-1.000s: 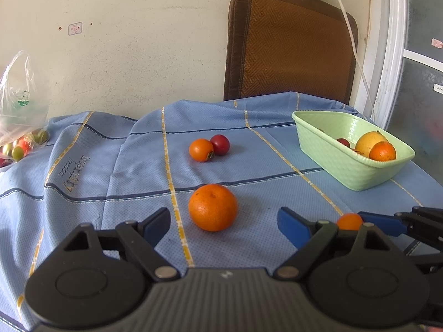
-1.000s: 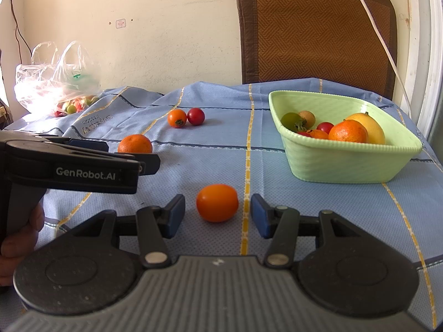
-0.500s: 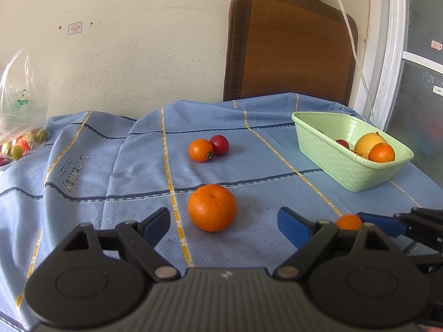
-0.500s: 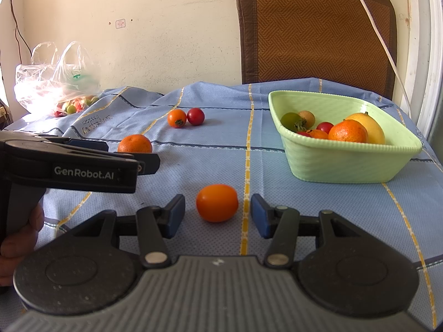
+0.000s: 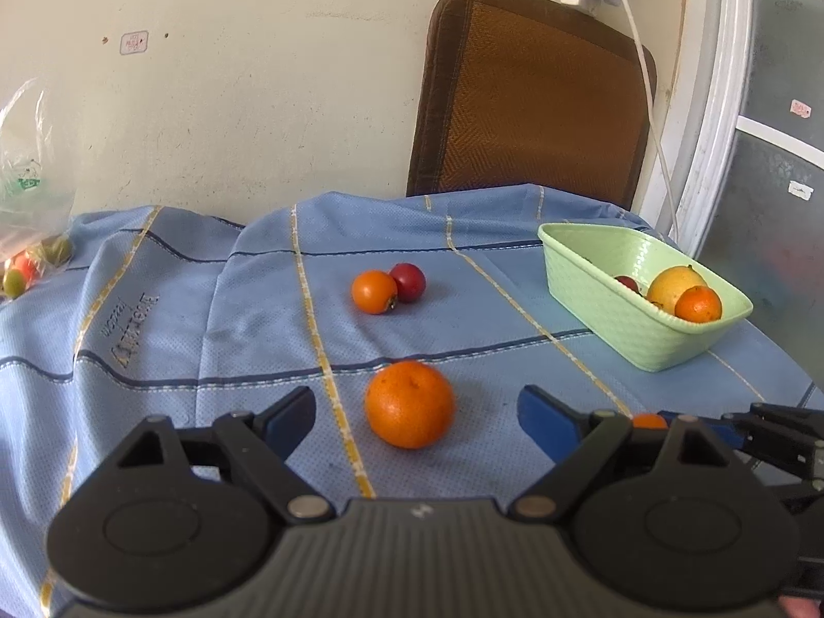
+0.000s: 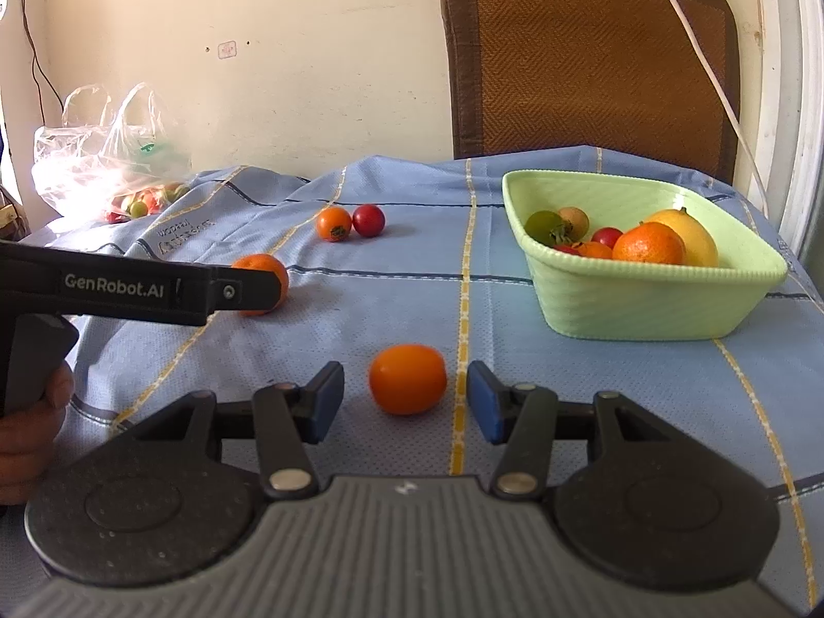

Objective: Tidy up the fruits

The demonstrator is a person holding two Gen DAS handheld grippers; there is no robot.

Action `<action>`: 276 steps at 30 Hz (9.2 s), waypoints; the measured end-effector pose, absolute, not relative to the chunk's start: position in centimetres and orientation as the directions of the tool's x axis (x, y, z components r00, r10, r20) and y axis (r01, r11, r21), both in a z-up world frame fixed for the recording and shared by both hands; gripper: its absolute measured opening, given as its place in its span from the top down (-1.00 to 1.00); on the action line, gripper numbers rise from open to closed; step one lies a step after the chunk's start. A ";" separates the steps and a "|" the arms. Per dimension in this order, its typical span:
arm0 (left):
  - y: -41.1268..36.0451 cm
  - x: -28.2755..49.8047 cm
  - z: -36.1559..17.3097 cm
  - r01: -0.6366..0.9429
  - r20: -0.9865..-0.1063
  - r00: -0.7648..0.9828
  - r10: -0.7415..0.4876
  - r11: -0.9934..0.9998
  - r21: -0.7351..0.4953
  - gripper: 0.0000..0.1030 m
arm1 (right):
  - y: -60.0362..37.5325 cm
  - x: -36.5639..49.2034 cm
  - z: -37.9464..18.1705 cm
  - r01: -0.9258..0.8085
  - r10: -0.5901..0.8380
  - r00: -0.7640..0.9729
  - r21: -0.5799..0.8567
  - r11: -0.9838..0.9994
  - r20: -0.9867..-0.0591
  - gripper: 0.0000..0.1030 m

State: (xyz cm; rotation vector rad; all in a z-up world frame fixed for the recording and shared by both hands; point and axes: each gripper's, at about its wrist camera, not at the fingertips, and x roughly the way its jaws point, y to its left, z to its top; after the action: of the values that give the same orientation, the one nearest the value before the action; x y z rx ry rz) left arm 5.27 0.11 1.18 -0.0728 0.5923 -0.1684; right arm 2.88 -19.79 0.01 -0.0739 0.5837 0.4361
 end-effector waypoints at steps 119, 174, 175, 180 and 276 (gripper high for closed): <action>-6.7 3.9 2.0 0.395 -0.598 0.709 -0.372 0.913 -0.099 0.39 | -22.8 0.7 -0.1 -0.408 0.366 0.772 0.037 0.912 -0.519 0.44; -6.1 -0.8 4.4 0.126 -0.562 0.815 -0.143 0.990 -0.069 -1.00 | -26.5 -4.8 1.9 -0.113 0.344 0.820 0.459 0.881 -0.458 -0.12; -5.9 -0.9 4.3 0.119 -0.571 0.810 -0.136 0.991 -0.068 -1.00 | -26.4 -5.0 1.9 -0.115 0.343 0.820 0.456 0.882 -0.458 -0.12; -5.5 -1.2 4.0 0.095 -0.581 0.807 -0.109 0.994 -0.055 -0.99 | -26.2 -5.3 2.3 -0.121 0.343 0.823 0.451 0.885 -0.453 -0.15; -4.3 -0.8 2.1 -0.014 -0.651 0.757 0.046 0.998 0.054 -0.99 | -26.5 -4.0 0.9 -0.062 0.361 0.796 0.528 0.847 -0.486 -0.49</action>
State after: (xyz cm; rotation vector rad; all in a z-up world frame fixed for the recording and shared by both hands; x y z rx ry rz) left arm -0.77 -4.34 2.11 0.0467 0.7110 0.0330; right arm -4.01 -26.52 0.90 0.5173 0.6132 0.2384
